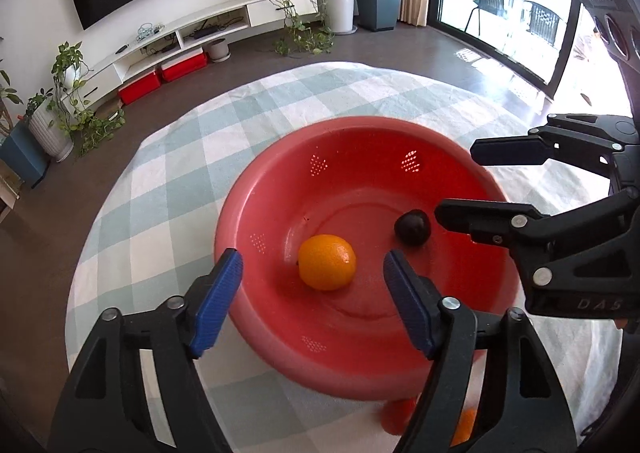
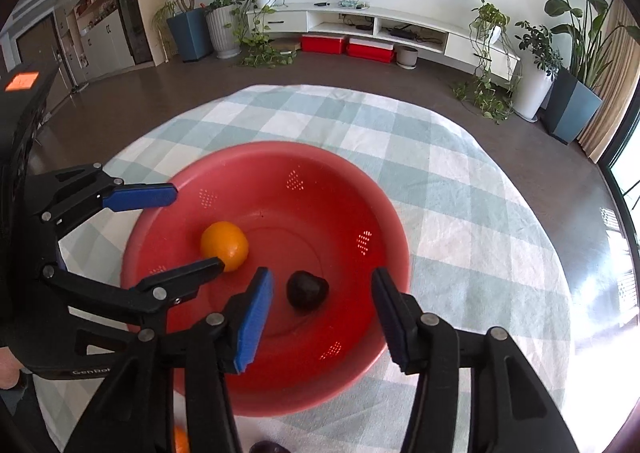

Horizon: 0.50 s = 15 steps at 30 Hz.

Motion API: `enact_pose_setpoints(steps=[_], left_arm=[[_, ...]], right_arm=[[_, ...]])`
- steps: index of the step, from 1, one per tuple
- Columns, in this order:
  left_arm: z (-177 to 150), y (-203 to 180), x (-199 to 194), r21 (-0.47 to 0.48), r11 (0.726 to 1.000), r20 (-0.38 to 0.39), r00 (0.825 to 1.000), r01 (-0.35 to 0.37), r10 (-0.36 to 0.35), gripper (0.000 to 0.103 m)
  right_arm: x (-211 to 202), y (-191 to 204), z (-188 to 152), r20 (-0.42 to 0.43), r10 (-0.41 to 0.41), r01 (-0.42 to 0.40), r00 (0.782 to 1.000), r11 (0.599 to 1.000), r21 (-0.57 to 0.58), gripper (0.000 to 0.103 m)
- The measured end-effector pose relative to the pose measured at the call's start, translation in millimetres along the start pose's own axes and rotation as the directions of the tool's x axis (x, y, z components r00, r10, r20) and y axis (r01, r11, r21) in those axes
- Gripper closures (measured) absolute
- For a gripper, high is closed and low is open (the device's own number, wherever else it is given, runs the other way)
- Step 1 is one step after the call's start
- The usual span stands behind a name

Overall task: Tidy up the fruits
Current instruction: 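Withdraw both tools from the bowl and move the right tool to a strawberry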

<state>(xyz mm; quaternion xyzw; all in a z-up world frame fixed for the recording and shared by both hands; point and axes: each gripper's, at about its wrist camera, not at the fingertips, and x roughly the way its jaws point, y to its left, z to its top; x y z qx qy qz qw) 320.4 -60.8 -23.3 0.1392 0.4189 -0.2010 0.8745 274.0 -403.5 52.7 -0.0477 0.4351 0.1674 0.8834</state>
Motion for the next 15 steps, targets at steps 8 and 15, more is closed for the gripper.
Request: enact_pose_setpoints(steps=[8,15], left_arm=[[-51,-6,-89,-0.062,0.995,0.118,0.991,0.073,-0.065,0.007],[-134,-28,-135,-0.135,0.978,0.117,0.983,0.159,-0.144,0.001]], right_arm=[[-91,0,-52,0.175,0.098,-0.117,0.98,0.988,0.101,0.017],[-131,24,-133,0.227,0.115,-0.152,0.967,0.976,0.153,0.015]])
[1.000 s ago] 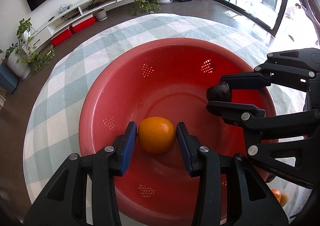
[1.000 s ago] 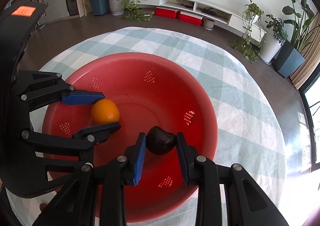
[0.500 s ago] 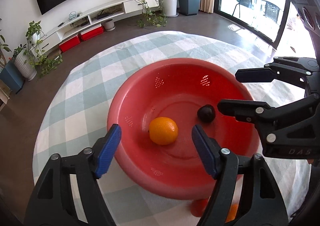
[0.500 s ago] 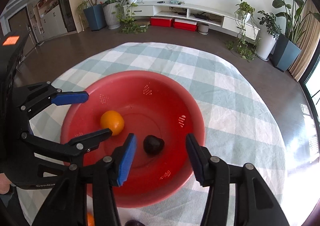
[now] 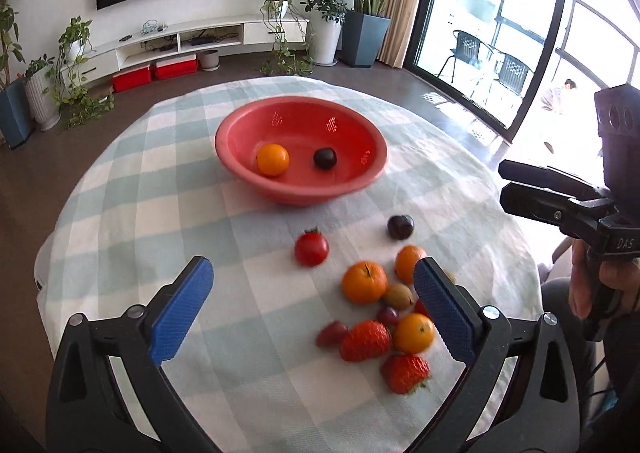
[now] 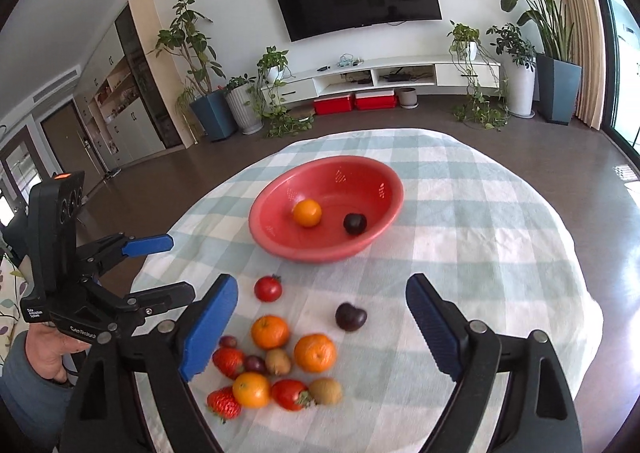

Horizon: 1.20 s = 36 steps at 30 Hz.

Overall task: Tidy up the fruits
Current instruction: 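Withdraw both tools from the bowl and move the right tool to a strawberry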

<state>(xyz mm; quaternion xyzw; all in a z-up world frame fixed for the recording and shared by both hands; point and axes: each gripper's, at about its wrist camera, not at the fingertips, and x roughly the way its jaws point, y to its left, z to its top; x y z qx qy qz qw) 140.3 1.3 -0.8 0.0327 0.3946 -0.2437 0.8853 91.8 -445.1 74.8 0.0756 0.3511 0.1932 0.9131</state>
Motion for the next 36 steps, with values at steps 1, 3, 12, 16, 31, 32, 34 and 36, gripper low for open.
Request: enact_pose_setpoints(steps=[1,3,12,16,31,32,34,36], left_arm=[[-12,-1,-4,-0.02,1.0,-0.003,1.0,0.008,-0.008,0.001],[-36,-2,-13,-0.072,0.997,-0.009,0.999,0.039,-0.04,0.001],[-103,-4,-47,-0.173,0.984,0.031,0.999,0.047,-0.042,0.001],[-105,5,-54,-0.204,0.978,0.056,0.998,0.048,-0.038,0.0],[-107,27,-61,-0.283,0.955,0.109,0.992,0.089,-0.06,0.0],[-107,28,-61,-0.282,0.955,0.109,0.992,0.088,-0.059,0.0],[-108,28,-61,-0.278,0.957,0.108,0.992,0.088,-0.06,0.0],[-109,27,-62,-0.272,0.958,0.109,0.992,0.087,-0.059,0.0]], right_arm=[[-4,4,-12,-0.002,0.002,-0.002,1.0,1.0,0.01,0.015],[-9,12,-36,-0.006,0.004,-0.004,1.0,0.999,0.038,0.015],[19,52,-95,-0.149,0.007,0.008,0.989,0.995,0.1,0.018],[35,68,-103,-0.187,-0.002,0.021,0.982,0.995,0.102,0.023],[61,92,-106,-0.216,-0.115,0.126,0.97,0.991,0.034,0.053],[62,93,-106,-0.216,-0.124,0.133,0.968,0.991,0.027,0.054],[63,94,-106,-0.213,-0.134,0.142,0.968,0.99,0.02,0.054],[64,92,-104,-0.212,-0.141,0.149,0.967,0.989,0.022,0.056]])
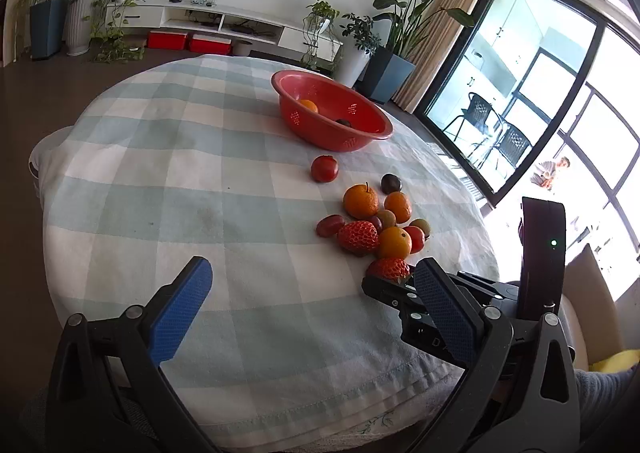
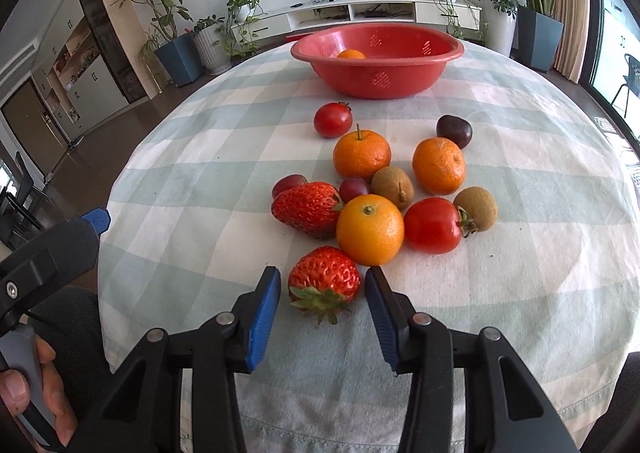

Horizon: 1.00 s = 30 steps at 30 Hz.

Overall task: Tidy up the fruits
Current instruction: 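Withdraw both tools from the bowl and move the right tool to a strawberry, then grasp a strawberry with the right tool while the left tool grasps another strawberry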

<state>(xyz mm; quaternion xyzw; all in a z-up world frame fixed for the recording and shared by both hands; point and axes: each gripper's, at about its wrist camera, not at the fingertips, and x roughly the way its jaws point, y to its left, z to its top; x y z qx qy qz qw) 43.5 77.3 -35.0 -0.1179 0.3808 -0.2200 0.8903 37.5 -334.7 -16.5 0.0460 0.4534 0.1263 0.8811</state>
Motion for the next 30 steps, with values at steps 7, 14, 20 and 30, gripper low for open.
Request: enact_pose_setpoints(steps=[7,14,20,30], left_arm=[[-1,-5,3,0.022,1.0,-0.014,1.0,-0.012,0.012,0.0],[8,-27,24,0.154,0.988,-0.104,0.994,0.033,-0.017,0.001],[28,-69,63,0.498,0.846,-0.259,0.964,0.191,-0.065,0.0],[49,-105,112,0.714,0.612,-0.43,0.903,0.341,-0.002,0.017]], right_arm=[[0,-2,2,0.002,0.008,-0.008,1.0,1.0,0.002,0.065],[-20,-16,-6,0.021,0.058,-0.058,0.998,0.998,0.01,0.066],[-42,-43,-7,0.051,0.095,-0.096,0.994,0.995,0.033,0.066],[-45,-76,-5,0.081,0.132,-0.14,0.988,0.984,0.107,0.066]])
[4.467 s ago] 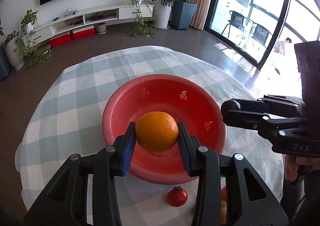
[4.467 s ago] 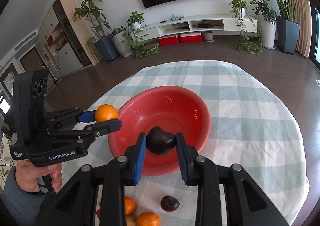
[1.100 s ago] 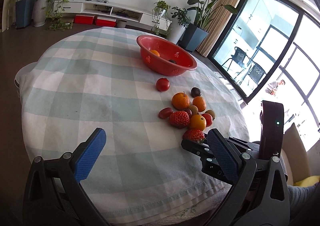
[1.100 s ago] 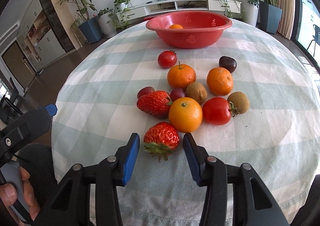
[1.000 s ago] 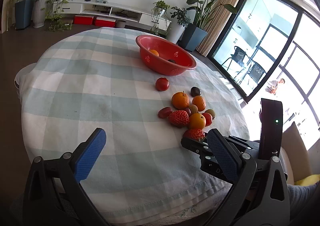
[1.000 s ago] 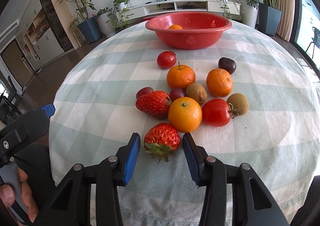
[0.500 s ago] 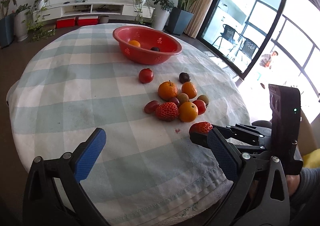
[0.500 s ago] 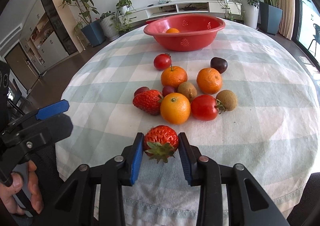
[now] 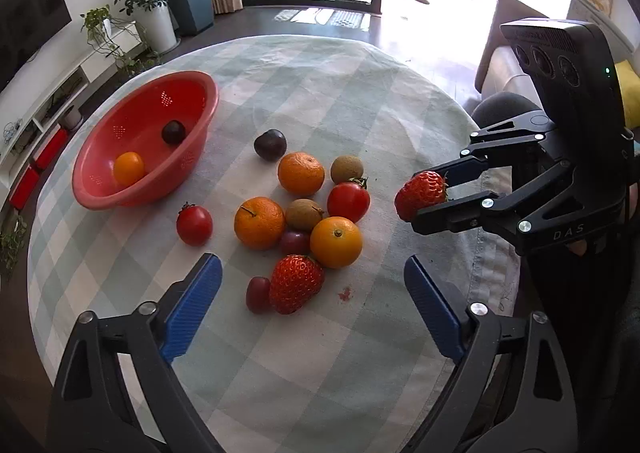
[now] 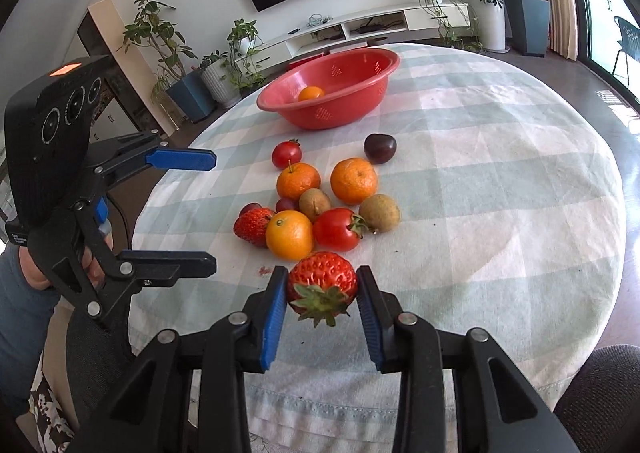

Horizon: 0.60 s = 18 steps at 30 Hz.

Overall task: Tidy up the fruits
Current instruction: 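Grasp a strawberry with the right tool while the left tool grasps another strawberry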

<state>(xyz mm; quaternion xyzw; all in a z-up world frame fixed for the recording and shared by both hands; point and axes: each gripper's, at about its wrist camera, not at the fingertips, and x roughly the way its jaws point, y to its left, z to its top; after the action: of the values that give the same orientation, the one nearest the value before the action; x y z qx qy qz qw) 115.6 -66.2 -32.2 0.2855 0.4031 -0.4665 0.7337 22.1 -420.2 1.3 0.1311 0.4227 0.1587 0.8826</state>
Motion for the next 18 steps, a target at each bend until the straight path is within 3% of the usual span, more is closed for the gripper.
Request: enact_pose_setpoints(steps=[3,5,18], left_arm=[[1,0,16,0.04,0.999,-0.077,0.997,0.032,-0.028,0.036],[-2,-1,26,0.06,0.997,-0.12,0.992,0.056,-0.049,0.042],[12,-1,41,0.156,0.987,-0.17,0.985,0.036,-0.009,0.045]], right_arm=[[0,-9,0,0.001,0.011,-0.011,1.0,1.0,0.025,0.066],[-2,-13,0,0.007,0.018,-0.018,1.0,0.999,0.04,0.066],[-4,-25,-2,0.019,0.044,-0.046,0.999,0.996,0.076,0.066]])
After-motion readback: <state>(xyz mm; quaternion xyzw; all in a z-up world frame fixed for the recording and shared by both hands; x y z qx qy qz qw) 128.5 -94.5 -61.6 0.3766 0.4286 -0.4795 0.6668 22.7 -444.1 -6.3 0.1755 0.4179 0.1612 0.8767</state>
